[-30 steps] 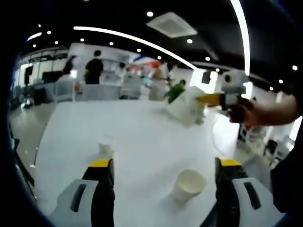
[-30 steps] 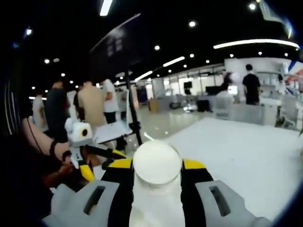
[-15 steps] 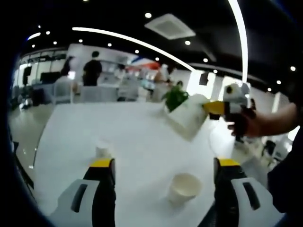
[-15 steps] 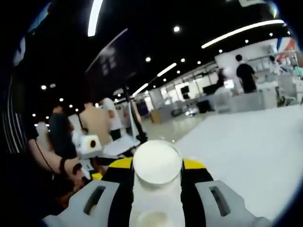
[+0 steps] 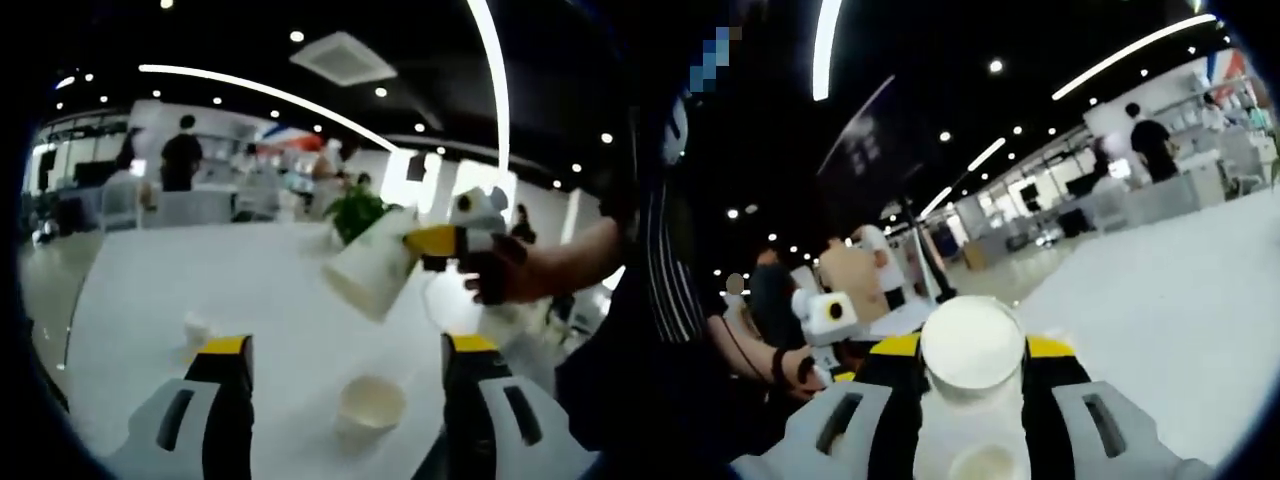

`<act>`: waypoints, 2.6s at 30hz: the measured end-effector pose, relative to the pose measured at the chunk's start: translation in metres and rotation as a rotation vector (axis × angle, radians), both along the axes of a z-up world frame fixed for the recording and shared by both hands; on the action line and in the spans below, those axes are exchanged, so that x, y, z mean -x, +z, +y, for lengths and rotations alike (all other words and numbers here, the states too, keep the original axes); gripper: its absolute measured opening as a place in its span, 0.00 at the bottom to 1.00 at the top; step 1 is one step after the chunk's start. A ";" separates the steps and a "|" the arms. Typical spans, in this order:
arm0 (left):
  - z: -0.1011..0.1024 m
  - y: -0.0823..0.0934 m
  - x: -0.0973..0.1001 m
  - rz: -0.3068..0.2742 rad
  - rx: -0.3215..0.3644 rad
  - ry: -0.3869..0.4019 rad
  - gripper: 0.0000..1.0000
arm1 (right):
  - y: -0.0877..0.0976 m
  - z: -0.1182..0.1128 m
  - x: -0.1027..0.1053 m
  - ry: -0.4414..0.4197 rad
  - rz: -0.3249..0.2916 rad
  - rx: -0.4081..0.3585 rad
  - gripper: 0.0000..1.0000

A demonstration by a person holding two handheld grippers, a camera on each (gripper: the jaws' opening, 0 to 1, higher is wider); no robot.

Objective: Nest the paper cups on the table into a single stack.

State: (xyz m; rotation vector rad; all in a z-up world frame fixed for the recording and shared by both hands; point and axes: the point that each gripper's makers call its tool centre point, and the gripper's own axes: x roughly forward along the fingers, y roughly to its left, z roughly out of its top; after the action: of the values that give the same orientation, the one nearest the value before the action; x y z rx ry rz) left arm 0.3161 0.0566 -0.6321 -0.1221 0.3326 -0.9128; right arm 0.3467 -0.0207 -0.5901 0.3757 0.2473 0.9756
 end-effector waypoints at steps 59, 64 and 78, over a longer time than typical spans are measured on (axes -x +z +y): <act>-0.011 0.044 0.013 0.004 0.182 -0.105 0.12 | -0.018 0.019 0.042 0.151 0.013 -0.058 0.35; -0.009 0.047 0.013 0.005 0.181 -0.119 0.08 | -0.023 0.021 0.045 0.172 0.009 -0.038 0.35; -0.010 0.051 0.025 0.023 0.151 -0.200 0.04 | -0.038 0.026 0.057 0.243 -0.020 0.027 0.34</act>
State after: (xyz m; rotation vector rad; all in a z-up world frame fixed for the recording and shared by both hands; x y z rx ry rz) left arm 0.2910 0.0470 -0.5811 -0.2419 0.3002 -1.1352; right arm 0.2901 0.0058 -0.6281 0.3152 0.2927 1.2134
